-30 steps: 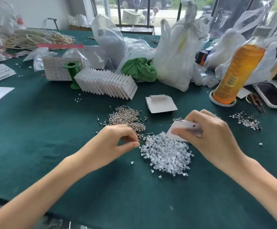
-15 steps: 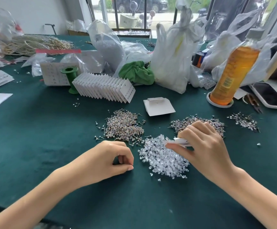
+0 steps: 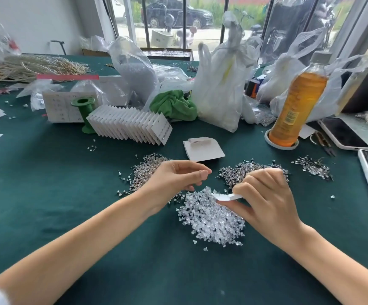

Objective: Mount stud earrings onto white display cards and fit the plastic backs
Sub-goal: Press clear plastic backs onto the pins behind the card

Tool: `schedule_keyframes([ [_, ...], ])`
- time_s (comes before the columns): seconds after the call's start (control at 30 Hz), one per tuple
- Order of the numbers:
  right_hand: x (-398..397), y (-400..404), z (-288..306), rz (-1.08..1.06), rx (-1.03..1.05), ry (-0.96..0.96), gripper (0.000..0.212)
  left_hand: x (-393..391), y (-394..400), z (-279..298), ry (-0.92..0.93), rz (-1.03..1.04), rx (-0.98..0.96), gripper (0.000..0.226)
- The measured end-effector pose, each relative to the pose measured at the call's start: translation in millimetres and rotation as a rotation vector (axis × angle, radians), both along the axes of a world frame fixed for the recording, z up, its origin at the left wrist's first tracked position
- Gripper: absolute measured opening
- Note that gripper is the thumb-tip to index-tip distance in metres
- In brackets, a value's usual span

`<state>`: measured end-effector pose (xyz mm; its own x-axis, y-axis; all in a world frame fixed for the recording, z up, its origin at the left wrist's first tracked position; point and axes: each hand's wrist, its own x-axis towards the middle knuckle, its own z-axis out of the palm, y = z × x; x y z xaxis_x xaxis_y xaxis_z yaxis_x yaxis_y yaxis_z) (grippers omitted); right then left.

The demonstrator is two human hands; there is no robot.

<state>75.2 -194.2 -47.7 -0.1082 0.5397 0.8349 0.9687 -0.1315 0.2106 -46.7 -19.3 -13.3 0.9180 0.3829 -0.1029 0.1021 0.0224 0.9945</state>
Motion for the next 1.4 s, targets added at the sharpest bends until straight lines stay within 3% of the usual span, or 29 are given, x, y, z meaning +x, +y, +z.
schedule_keyframes([
  [0.13,0,-1,1,-0.025,-0.001,-0.023,0.034,-3,-8,-6,-0.011,-0.028,-0.109,0.005],
  [0.43,-5,1,0,-0.018,-0.028,-0.087,0.033,-10,-18,-13,-0.112,-0.049,0.021,0.005],
  [0.63,-6,1,-2,-0.014,-0.036,-0.14,0.031,-15,-18,-17,-0.184,-0.063,0.054,0.02],
  [1.0,-6,2,-3,0.001,-0.034,-0.184,0.028,-19,-21,-20,-0.165,-0.068,-0.031,0.016],
  [1.23,-6,0,-3,-0.018,-0.049,-0.196,0.044,-19,-23,-21,-0.183,-0.069,0.0,0.02],
  [1.4,-6,0,-3,-0.02,-0.055,-0.197,0.043,-19,-24,-21,-0.191,-0.061,0.005,0.02],
])
